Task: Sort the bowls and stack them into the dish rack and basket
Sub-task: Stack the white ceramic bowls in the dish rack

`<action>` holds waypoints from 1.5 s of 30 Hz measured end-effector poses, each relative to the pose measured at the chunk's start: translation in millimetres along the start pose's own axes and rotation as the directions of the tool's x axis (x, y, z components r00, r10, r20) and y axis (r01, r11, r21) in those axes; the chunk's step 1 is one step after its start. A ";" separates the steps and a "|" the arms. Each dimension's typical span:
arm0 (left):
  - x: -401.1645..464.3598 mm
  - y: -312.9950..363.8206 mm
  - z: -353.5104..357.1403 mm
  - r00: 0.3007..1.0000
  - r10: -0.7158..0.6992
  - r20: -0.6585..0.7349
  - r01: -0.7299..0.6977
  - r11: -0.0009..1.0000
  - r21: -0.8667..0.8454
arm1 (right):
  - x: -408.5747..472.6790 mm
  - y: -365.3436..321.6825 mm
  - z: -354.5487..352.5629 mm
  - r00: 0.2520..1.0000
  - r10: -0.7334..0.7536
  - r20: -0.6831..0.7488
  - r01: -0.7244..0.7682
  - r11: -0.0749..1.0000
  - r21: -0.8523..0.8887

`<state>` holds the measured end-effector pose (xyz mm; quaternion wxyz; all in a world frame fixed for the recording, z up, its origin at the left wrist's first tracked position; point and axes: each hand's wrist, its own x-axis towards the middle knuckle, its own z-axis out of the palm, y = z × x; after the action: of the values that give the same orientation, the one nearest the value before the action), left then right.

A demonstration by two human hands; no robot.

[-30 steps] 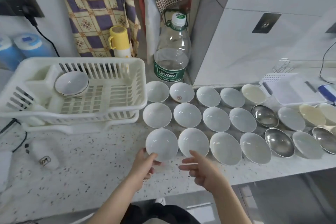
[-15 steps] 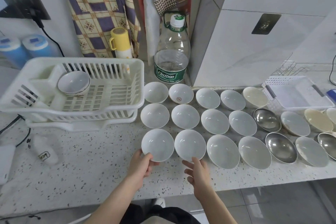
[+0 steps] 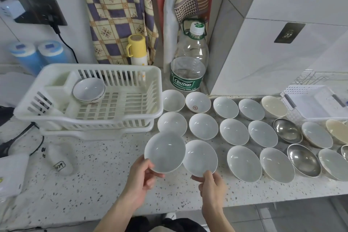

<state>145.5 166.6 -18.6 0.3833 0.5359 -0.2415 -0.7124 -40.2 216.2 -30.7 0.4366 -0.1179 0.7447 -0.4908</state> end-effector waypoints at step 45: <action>78.0 242.5 -223.5 0.881 0.355 -0.314 -0.406 0.907 -0.114 | 1.5 -128.6 420.6 0.872 -0.195 0.448 0.422 0.764 -0.488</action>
<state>416.9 -24.3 50.3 0.5927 0.5390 -0.2205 -0.5563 248.5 -111.9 18.2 0.4246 -0.4571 0.7299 -0.2792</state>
